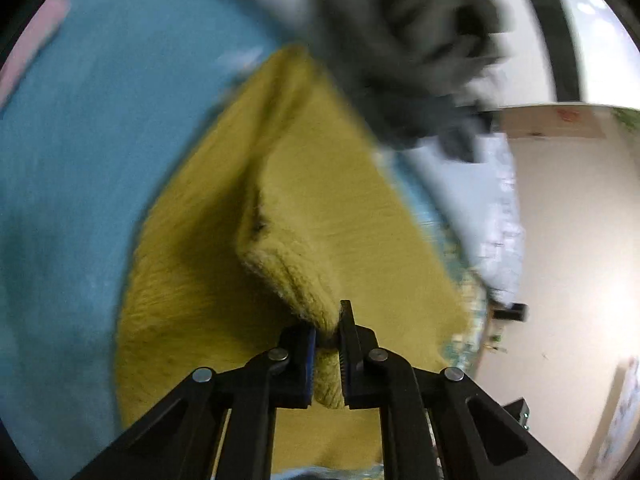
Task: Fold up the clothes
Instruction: 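Fold the sweater over itself with the right gripper while the left gripper holds its edge, then open both grippers and release the folded sweater on the duvet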
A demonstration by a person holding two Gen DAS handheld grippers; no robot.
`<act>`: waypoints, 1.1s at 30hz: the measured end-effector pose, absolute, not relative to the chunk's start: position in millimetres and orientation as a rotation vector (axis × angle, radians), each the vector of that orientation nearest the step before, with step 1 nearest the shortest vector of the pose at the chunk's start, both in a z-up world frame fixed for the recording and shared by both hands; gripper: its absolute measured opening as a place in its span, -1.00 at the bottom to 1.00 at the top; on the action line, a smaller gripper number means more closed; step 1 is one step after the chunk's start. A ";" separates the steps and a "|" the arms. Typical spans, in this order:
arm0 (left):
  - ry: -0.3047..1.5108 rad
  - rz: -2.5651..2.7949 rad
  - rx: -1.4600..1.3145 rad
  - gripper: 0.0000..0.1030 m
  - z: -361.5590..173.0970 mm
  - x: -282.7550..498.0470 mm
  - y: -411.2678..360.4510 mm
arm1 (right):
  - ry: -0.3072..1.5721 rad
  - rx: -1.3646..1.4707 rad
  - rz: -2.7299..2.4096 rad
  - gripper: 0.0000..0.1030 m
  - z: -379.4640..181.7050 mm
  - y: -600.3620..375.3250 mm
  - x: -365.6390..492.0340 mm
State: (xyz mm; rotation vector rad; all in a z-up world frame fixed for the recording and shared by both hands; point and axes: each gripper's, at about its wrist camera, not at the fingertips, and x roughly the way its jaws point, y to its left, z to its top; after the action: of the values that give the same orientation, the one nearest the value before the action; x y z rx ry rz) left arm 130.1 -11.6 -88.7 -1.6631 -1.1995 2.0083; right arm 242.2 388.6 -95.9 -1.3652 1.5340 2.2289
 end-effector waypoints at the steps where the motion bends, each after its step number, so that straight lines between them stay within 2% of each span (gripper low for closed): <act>1: -1.186 2.010 -1.617 -0.81 -74.7 133.5 -13.2 | 1.526 -1.347 2.246 -0.81 -87.1 387.3 239.5; 5: -1.050 2.019 -1.421 -0.81 -20.4 165.3 -14.7 | 1.491 -1.241 2.406 -0.82 -45.6 384.7 253.0; 7: -0.973 2.035 -1.444 -0.81 -26.5 188.9 -19.5 | 1.461 -1.192 2.476 -0.82 -31.4 385.0 274.5; 8: -0.945 2.036 -1.471 -0.81 -35.0 201.4 -22.0 | 1.409 -1.203 2.489 -0.82 -34.7 386.7 293.2; 10: -1.002 1.964 -1.588 -0.81 -72.9 217.7 -25.0 | 1.320 -1.306 2.419 -0.82 -58.3 389.0 313.3; 12: -1.093 1.866 -1.718 -0.81 -116.9 233.4 -25.9 | 1.355 -1.422 2.218 -0.82 -102.7 394.8 329.7; 14: -1.151 1.832 -1.780 -0.81 -140.9 247.8 -23.8 | 1.409 -1.419 2.128 -0.82 -124.6 396.4 341.9; 20: -1.049 1.891 -1.753 -0.81 -133.1 255.8 -23.8 | 1.375 -1.432 2.111 -0.83 -135.8 391.7 343.0; 28: -0.743 2.021 -1.709 -0.69 -94.5 252.4 -23.2 | 1.228 -1.494 2.188 -0.78 -130.9 388.8 333.0; 30: -0.668 2.106 -1.715 -0.67 -88.0 255.5 -31.6 | 1.197 -1.476 2.206 -0.69 -128.2 391.5 334.4; 32: -0.676 2.123 -1.703 -0.67 -86.3 254.1 -35.8 | 1.176 -1.429 2.217 -0.21 -126.3 397.6 336.4; 33: -0.689 2.115 -1.693 -0.67 -85.2 252.6 -34.9 | 1.180 -1.409 2.220 -0.10 -126.8 400.8 337.1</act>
State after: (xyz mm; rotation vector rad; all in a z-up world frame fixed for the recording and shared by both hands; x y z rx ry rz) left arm 252.6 -34.9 -85.2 -1.6927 -0.6889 2.1154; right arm 337.1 400.8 -126.8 -1.4094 1.1801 2.2199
